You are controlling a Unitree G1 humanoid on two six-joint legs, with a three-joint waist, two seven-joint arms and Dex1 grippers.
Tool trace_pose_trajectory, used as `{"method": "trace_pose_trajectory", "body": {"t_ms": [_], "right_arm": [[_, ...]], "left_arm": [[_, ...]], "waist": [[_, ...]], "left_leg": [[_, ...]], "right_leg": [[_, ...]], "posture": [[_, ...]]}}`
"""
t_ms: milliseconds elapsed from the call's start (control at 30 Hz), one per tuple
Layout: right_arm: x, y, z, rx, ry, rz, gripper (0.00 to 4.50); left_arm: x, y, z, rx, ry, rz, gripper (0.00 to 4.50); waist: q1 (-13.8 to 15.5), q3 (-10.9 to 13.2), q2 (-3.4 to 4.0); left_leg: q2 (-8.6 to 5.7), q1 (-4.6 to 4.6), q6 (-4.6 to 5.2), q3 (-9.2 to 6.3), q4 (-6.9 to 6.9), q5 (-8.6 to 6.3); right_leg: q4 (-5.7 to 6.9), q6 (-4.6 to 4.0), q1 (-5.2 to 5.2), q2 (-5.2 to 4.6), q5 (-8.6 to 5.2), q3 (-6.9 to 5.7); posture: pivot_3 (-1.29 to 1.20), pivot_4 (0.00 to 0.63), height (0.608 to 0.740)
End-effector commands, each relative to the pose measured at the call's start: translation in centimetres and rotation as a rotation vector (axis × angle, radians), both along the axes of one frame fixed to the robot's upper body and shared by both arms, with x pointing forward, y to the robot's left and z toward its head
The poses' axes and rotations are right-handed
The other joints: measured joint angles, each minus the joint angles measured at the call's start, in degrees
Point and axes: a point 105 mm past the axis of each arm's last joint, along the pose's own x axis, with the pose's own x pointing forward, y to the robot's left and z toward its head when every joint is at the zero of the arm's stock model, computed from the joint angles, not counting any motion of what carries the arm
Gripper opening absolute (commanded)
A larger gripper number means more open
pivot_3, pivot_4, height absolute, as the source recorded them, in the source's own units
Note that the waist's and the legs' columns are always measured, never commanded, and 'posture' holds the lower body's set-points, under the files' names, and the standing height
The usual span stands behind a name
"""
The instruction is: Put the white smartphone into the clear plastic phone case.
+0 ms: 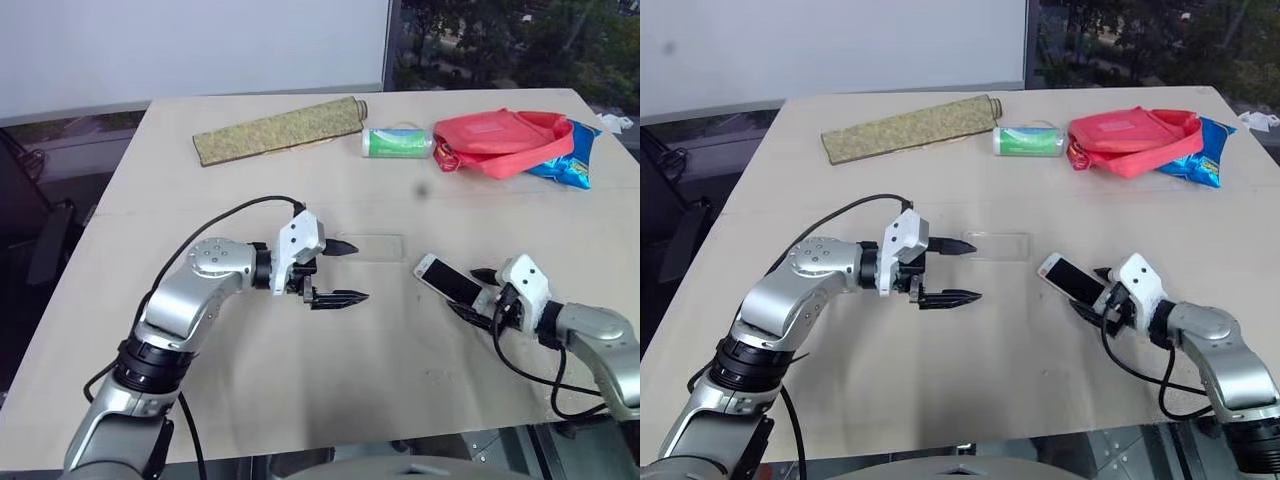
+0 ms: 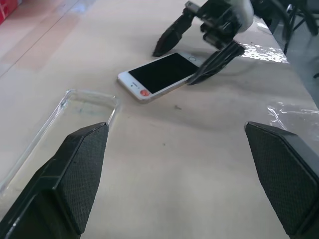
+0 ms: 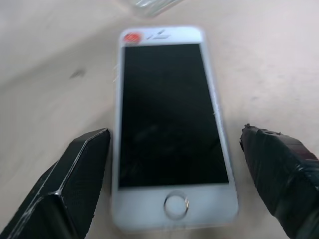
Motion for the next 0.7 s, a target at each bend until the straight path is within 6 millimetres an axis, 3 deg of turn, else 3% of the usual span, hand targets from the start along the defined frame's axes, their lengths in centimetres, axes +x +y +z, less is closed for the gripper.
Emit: {"method": "trace_pose_trajectory", "body": {"t_ms": [33,133,333,533,700], "right_arm": [[-1.8,-0.7,-3.0,-0.067,0.118,0.021,3.93],[-1.9,-0.9,-3.3,-0.086,0.117,0.021,2.93],[0.4,-1.1,-1.7,-0.071,0.015,-0.03,2.76],[3.2,-1.1,2.7,-0.001,-0.094,0.004,2.76],[3.7,-1.0,5.9,0.002,-0.113,0.163,2.76]], "left_arm": [[-0.4,-0.4,0.8,-0.013,-0.045,-0.015,4.5],[-0.4,-0.5,0.8,-0.016,-0.046,-0.014,4.5],[-0.1,-0.6,0.9,-0.018,-0.054,-0.019,4.5],[0.1,-0.4,1.1,-0.02,-0.065,-0.007,4.5],[0.3,0.0,1.3,-0.018,-0.079,0.012,4.5]], "waist": [[-0.05,-0.01,-0.02],[-0.13,-0.04,-0.06],[-0.18,-0.18,-0.29],[-0.85,-0.15,-0.26],[-0.77,-0.08,-0.17]], "left_leg": [[0.0,0.02,0.01,-0.01,-0.02,-0.01],[0.01,0.1,0.04,0.01,-0.03,-0.03],[0.04,0.43,0.05,0.08,0.02,-0.04],[0.08,0.46,0.03,0.25,0.09,-0.02],[0.04,0.34,0.06,0.23,0.01,-0.04]], "right_leg": [[-0.01,0.0,0.01,0.0,0.0,0.01],[-0.07,0.02,0.12,0.0,-0.01,0.03],[-0.14,0.04,0.45,-0.04,-0.01,0.06],[-0.13,0.04,0.43,-0.02,0.0,0.18],[-0.08,0.06,0.27,0.0,0.02,0.21]], "posture": [[0.0,0.15,0.74],[0.0,0.15,0.74],[0.0,0.15,0.74],[0.0,0.15,0.74],[0.0,0.15,0.74]]}}
